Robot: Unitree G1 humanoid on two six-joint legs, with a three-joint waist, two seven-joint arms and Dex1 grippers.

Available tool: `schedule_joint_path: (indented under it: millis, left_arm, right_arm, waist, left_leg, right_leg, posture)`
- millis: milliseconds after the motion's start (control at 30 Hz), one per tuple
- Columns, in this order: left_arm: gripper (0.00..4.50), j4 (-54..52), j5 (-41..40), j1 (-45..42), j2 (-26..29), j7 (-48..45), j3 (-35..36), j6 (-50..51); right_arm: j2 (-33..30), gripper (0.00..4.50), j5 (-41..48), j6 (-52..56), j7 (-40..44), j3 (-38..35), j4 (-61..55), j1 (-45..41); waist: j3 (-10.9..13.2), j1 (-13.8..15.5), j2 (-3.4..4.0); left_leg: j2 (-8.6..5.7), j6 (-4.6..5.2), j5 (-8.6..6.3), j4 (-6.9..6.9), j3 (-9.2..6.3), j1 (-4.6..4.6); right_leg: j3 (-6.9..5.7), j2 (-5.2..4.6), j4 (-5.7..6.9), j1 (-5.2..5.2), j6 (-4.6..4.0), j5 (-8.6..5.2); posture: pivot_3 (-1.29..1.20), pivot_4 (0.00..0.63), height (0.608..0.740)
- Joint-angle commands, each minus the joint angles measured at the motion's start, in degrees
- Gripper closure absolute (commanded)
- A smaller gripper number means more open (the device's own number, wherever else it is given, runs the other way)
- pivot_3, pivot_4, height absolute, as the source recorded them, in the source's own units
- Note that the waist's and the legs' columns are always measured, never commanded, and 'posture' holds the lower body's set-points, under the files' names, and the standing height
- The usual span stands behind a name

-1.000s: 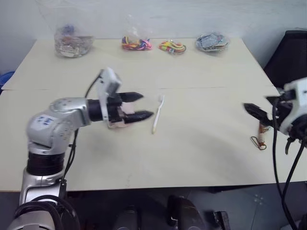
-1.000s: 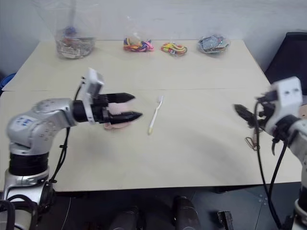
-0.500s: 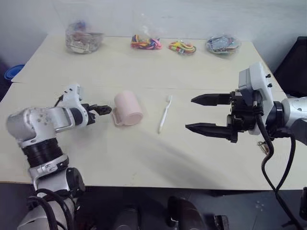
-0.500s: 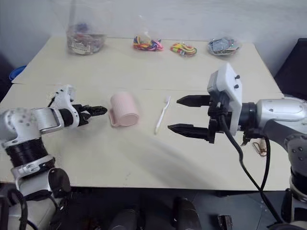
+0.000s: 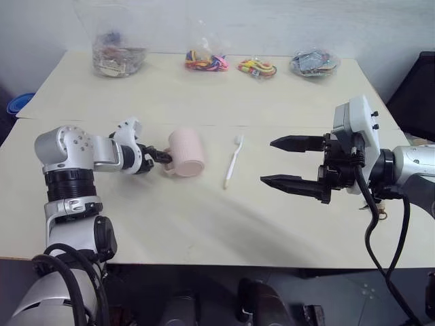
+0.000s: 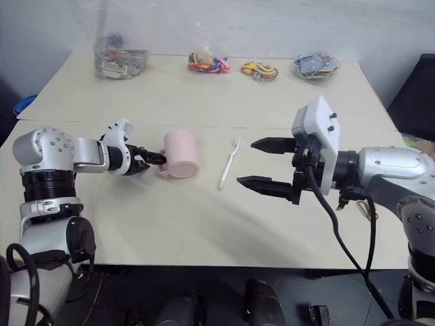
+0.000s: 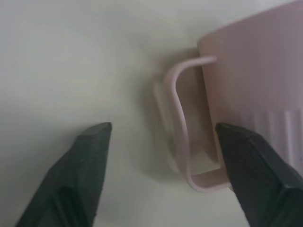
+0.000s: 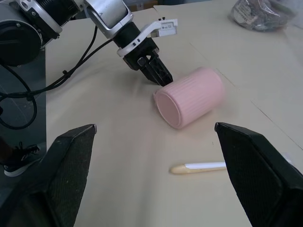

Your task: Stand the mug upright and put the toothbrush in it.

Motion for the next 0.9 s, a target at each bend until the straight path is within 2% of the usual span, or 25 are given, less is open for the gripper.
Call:
schedule_joint_path:
  millis: [33,267,367,433,500,600,700,733,833,900]
  left_arm:
    - [2.23,2.8,-2.9,-0.5,1.4,-2.9,-5.7,1.2]
    - [4.45,4.9,-2.2,-1.7,2.9,-4.9,-8.2,1.2]
    - [4.48,5.5,-2.2,-2.1,2.6,-4.7,-6.5,1.2]
    - [4.48,3.7,-0.9,-2.6,1.3,-3.4,-2.1,0.8]
    - [4.48,-1.7,-0.3,-2.1,-0.2,-3.0,1.3,-5.1]
    - [4.48,-13.3,3.6,2.6,0.9,-5.4,-2.8,-18.8]
    - [4.48,-23.1,8.2,9.4,-1.5,-5.2,-3.9,-34.8]
    - [4.48,-25.8,11.2,12.3,-1.8,-6.0,-6.3,-42.1]
    - [4.48,-28.7,17.8,19.7,-4.9,-5.4,-9.9,-58.3]
    - [4.48,-26.9,22.3,24.1,-6.5,-4.4,-11.8,-67.4]
  right_arm:
    - [0.1,0.32,1.6,-1.7,-1.0,-2.3,-1.8,0.1]
    - [-0.4,0.32,1.8,-2.5,-2.1,-2.0,-2.4,1.0]
    - [-0.9,0.32,1.4,-2.8,-2.0,-2.0,-2.7,1.8]
    - [-0.9,0.32,1.2,-2.9,-2.2,-2.1,-2.7,2.3]
    - [-0.6,0.32,0.9,-3.0,-2.7,-2.0,-2.6,2.8]
    - [-0.1,0.32,0.5,-3.1,-4.0,-1.7,-2.5,3.5]
    - [1.0,0.32,-0.5,-3.9,-5.4,-0.7,-2.3,4.6]
    - [1.5,0.32,-1.3,-4.3,-5.9,-0.2,-2.0,4.7]
    - [2.9,0.32,-2.8,-4.8,-7.1,0.7,-0.7,4.4]
    - [3.4,0.32,-2.5,-4.7,-7.1,0.7,-0.1,4.2]
  waist:
    - [0.0,-0.1,0.00]
    - [0.0,-0.1,0.00]
    - [0.0,-0.2,-0.01]
    - [0.0,-0.2,-0.01]
    - [0.0,-0.1,-0.05]
    - [0.1,-0.3,-0.09]
    - [0.1,-0.3,-0.09]
    - [0.0,-0.3,-0.08]
    - [0.0,-0.2,-0.08]
    - [0.1,-0.1,-0.09]
  left_leg:
    - [0.00,0.00,0.00,-0.01,0.00,0.00]
    - [0.01,-0.01,0.01,-0.01,0.20,-0.01]
    - [0.01,-0.01,0.01,-0.02,0.43,-0.02]
    - [0.03,-0.01,0.01,-0.02,0.47,-0.02]
    - [0.05,-0.01,0.01,-0.01,0.46,-0.04]
    - [0.10,-0.01,0.01,0.00,0.45,-0.11]
    - [0.16,-0.02,0.00,-0.10,0.53,-0.09]
    - [0.16,-0.02,0.00,-0.12,0.58,-0.06]
    - [0.16,-0.02,0.00,-0.11,0.65,-0.02]
    - [0.16,-0.02,0.00,-0.05,0.69,-0.02]
  right_leg:
    - [0.00,0.01,0.00,0.00,0.00,0.00]
    - [-0.02,0.04,-0.01,0.00,0.00,0.00]
    - [-0.02,0.04,-0.02,0.00,0.00,0.00]
    - [-0.01,0.05,-0.02,-0.01,0.00,0.00]
    - [-0.02,0.06,-0.02,-0.02,0.00,0.00]
    - [-0.03,0.06,-0.05,-0.06,0.00,0.00]
    - [-0.03,0.07,-0.13,-0.10,0.00,0.00]
    - [-0.02,0.07,-0.14,-0.10,0.00,0.00]
    - [0.01,0.07,-0.13,-0.10,0.00,0.00]
    - [0.06,0.06,-0.11,-0.09,0.01,0.01]
  posture:
    - [0.00,0.150,0.740]
    - [0.00,0.150,0.740]
    - [0.00,0.150,0.740]
    - [0.00,0.150,0.740]
    - [0.00,0.150,0.740]
    - [0.00,0.150,0.740]
    - [0.00,0.150,0.740]
    - [0.00,0.150,0.740]
    - [0.00,0.150,0.740]
    - [0.00,0.150,0.740]
